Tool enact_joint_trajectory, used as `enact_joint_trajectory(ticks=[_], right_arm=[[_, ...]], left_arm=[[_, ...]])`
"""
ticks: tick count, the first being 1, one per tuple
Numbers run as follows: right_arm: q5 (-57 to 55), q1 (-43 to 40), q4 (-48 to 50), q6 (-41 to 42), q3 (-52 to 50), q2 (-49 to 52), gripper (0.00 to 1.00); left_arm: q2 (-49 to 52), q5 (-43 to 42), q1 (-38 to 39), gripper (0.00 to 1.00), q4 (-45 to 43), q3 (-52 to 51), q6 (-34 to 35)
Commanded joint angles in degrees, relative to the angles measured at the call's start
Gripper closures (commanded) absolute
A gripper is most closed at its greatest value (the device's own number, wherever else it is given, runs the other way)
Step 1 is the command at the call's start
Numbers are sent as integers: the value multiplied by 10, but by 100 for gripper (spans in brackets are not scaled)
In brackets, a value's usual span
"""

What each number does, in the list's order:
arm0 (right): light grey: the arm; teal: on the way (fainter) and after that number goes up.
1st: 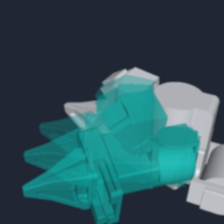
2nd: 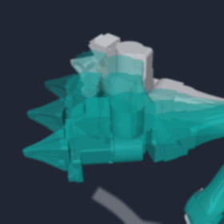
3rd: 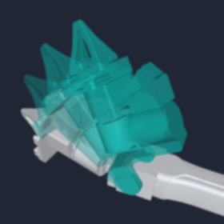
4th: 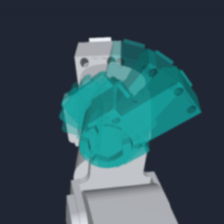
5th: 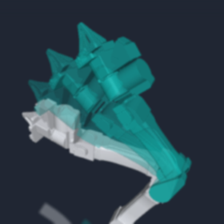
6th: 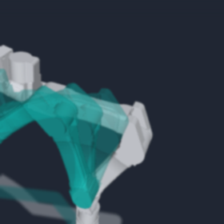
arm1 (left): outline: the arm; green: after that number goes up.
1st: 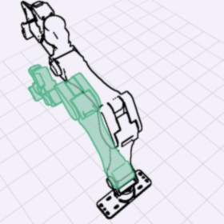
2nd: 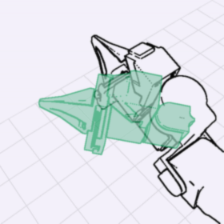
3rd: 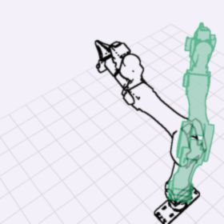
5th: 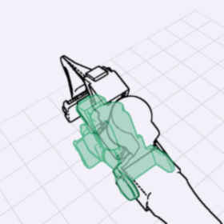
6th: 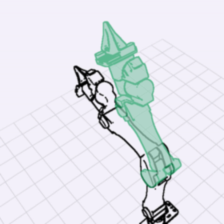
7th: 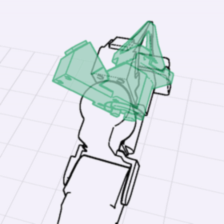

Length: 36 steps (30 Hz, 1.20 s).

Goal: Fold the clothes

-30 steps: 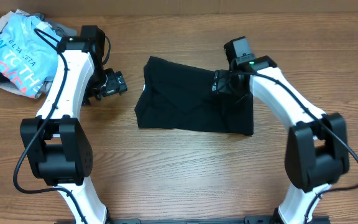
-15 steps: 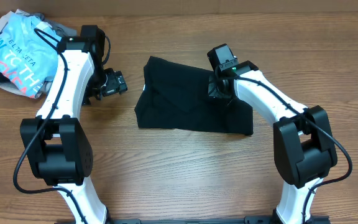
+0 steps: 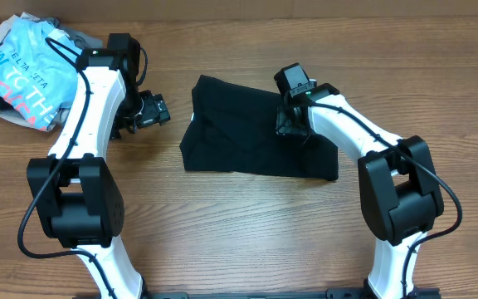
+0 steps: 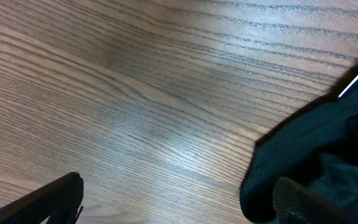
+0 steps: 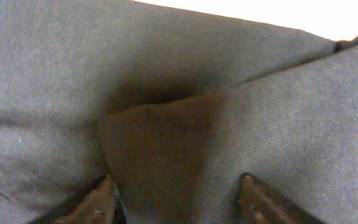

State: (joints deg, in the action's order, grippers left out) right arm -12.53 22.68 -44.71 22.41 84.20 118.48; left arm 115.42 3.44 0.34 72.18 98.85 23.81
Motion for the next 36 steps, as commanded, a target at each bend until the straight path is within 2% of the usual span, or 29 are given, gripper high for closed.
enact_joint_trajectory(ticks=[1,3,7,10,11,16,25,36], right_arm=[[-24,11,1,-1,8,8,36],[-33,12,1,-1,8,10,44],[-36,12,1,1,8,10,73],[-38,12,5,4,8,10,93],[-44,12,5,12,9,10,96],[-59,12,-8,48,29,10,96],[-59,10,-99,116,172,10,96],[-39,10,-92,139,163,31,96]], left_arm=[[5,-4,-3,0,-2,5,0],[5,-4,-3,0,-2,5,0],[5,-4,-3,0,-2,5,0],[5,-4,-3,0,-2,5,0],[5,-4,-3,0,-2,5,0],[5,-4,-3,0,-2,5,0],[5,-3,-3,0,-2,5,0],[5,-3,-3,0,-2,5,-1]])
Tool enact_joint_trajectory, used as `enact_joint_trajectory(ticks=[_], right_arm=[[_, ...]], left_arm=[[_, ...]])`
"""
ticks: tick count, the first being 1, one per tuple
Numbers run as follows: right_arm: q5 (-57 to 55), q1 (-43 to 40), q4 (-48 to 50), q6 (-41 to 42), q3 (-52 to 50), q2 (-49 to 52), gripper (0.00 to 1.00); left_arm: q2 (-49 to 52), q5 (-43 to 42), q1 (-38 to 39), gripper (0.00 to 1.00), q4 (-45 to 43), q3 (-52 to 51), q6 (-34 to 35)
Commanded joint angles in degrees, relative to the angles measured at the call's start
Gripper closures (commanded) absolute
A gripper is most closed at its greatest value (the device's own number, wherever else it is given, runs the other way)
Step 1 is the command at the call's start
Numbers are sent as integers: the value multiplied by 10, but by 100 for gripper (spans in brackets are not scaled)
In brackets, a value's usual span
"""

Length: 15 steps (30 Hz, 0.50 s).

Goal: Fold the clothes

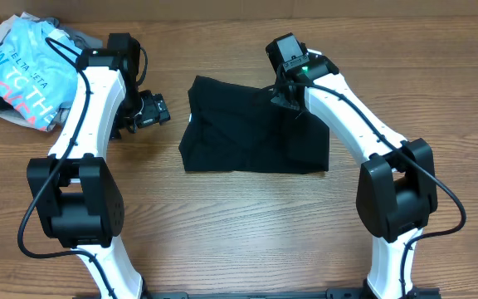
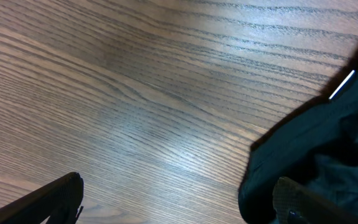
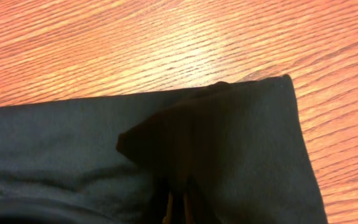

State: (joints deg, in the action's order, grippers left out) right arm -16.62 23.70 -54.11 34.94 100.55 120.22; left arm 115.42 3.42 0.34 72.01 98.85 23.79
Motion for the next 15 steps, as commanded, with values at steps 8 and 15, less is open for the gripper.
enact_joint_trajectory(ticks=[8,15], right_arm=[[49,0,10,13,-1,42,62],[93,-7,-37,11,46,33,61]], left_arm=[[5,-3,-3,0,0,5,0],[5,-3,-3,0,0,5,0]])
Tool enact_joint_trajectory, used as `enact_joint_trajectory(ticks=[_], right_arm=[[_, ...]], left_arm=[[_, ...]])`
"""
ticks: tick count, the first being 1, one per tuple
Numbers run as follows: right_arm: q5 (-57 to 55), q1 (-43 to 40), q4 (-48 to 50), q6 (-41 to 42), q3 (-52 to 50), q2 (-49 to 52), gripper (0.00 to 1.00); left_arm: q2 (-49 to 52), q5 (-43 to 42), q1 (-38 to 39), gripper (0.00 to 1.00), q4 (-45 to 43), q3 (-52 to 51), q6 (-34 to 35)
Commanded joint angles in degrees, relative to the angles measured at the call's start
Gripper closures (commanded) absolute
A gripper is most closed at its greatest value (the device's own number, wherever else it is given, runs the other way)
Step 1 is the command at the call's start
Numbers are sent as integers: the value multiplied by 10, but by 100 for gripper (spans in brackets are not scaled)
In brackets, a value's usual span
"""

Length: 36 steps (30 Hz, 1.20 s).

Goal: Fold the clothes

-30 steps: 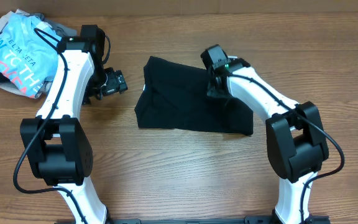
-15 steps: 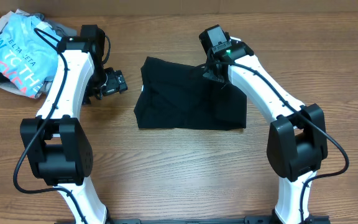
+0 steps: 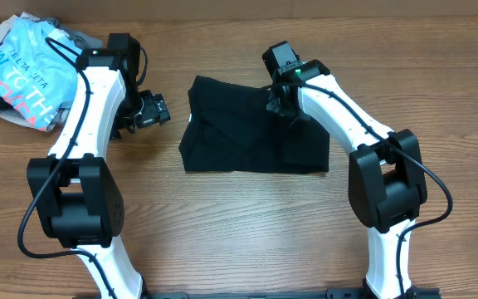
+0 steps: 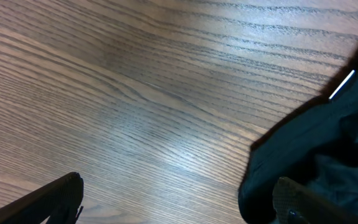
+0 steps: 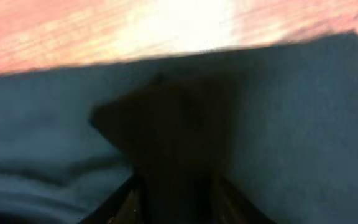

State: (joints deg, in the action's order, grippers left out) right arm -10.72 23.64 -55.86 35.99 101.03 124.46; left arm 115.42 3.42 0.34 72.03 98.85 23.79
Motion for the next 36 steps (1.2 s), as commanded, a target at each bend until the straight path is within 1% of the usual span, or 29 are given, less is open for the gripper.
enact_joint_trajectory(ticks=[1,3,4,5,7,9,11,12,15,17,19,20,23,27,31,34,36], right_arm=[[45,-9,-34,0,59,-14,61],[71,-14,-57,-13,94,-23,58],[82,-16,-67,-24,110,-26,55],[92,-17,-80,-36,129,-29,46],[106,-19,-103,-59,160,-32,20],[113,-19,-122,-82,180,-32,16],[112,-19,-130,-97,182,-32,15],[104,-20,-137,-99,182,-32,17],[73,-24,-156,-99,181,-27,50],[72,-30,-144,-99,175,-24,72],[72,-36,-129,-99,168,-17,91],[76,-39,-123,-98,162,-13,96],[101,-43,-102,-99,137,0,96],[101,-44,-62,-90,93,22,96],[136,-45,-5,-90,61,53,96],[169,-45,25,-83,56,77,96],[166,-45,36,-81,56,81,96]], left_arm=[[5,-3,-3,0,-1,5,0],[5,-3,-3,0,-1,5,0],[5,-3,-3,0,0,5,0],[5,-3,-3,0,-1,5,0],[5,-3,-3,0,-1,5,0],[5,-3,-3,0,-1,5,0],[5,-3,-3,0,-1,5,0],[5,-3,-3,0,0,5,0],[5,-3,-3,0,0,5,0],[5,-2,-3,0,1,5,0],[5,-3,-3,0,-1,5,0],[5,-3,-3,0,-1,5,0],[5,-3,-3,0,0,5,0],[5,-3,-3,0,1,5,0],[5,-3,-3,0,1,5,0],[5,-3,-3,0,2,5,0],[5,-3,-3,0,2,5,0]])
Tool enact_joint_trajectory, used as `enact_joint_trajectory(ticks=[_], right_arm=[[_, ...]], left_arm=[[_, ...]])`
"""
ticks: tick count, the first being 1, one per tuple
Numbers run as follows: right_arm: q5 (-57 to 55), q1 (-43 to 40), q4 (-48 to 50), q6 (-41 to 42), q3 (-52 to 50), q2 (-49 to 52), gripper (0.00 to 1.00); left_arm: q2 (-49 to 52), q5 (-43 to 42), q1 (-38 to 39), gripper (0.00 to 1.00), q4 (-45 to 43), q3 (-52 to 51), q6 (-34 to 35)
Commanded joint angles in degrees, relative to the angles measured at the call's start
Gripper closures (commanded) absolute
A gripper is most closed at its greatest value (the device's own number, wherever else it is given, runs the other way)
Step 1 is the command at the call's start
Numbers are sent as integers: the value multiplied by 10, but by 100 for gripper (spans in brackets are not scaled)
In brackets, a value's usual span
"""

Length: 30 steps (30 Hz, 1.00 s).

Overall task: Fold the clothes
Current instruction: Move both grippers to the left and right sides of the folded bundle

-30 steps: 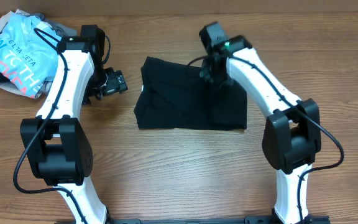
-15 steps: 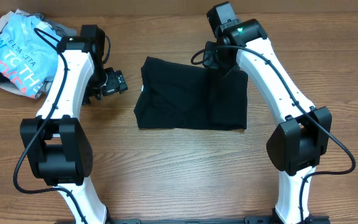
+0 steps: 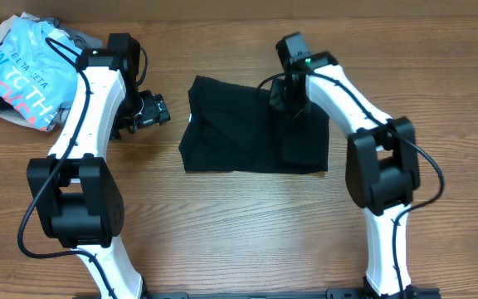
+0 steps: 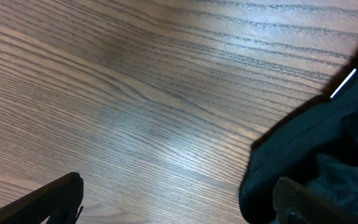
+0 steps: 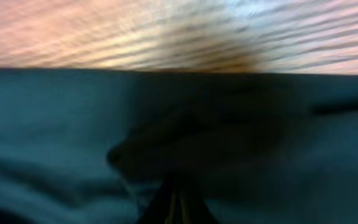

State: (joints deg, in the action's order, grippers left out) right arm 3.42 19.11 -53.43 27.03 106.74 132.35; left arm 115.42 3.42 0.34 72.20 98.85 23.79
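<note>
A black garment lies partly folded at the table's middle, its right side doubled over. My right gripper is down on the upper right part of it. In the right wrist view the gripper is shut on a pinched fold of the dark cloth. My left gripper sits open just left of the garment. In the left wrist view it has bare wood between its fingers, and the garment's edge lies beside the right finger.
A pile of other clothes, topped by a light blue printed shirt, lies at the far left corner. The wooden table stretches bare in front of the garment.
My right gripper had its fingers apart over the raised fold; now it is shut on it, and its wrist has shifted slightly right and back. The left arm and the garment's outline are unchanged.
First my right gripper was open on the garment's right part, which reached farther right. Then it was shut on a fold and the right edge lay folded inward. Then its fingers stood apart, and now they are shut again. The left gripper stayed open and still.
</note>
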Motion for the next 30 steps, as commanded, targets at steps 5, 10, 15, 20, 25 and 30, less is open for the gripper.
enact_joint_trajectory(ticks=[5,10,15,20,25,30], right_arm=[[11,-5,-19,12,37,-20,96],[-25,-13,-102,4,85,-82,96],[-18,-11,-236,-5,95,-140,93],[-18,-1,-320,-5,70,-137,93],[6,22,-254,-5,-17,-137,92],[36,35,-156,10,-116,-137,92]], left_arm=[[5,-3,-3,0,1,5,0],[5,-3,-3,0,0,5,0],[5,-3,-3,0,0,5,0],[5,-3,-3,0,-2,5,0],[5,-3,-3,0,0,5,0],[5,-3,-3,0,6,5,0]])
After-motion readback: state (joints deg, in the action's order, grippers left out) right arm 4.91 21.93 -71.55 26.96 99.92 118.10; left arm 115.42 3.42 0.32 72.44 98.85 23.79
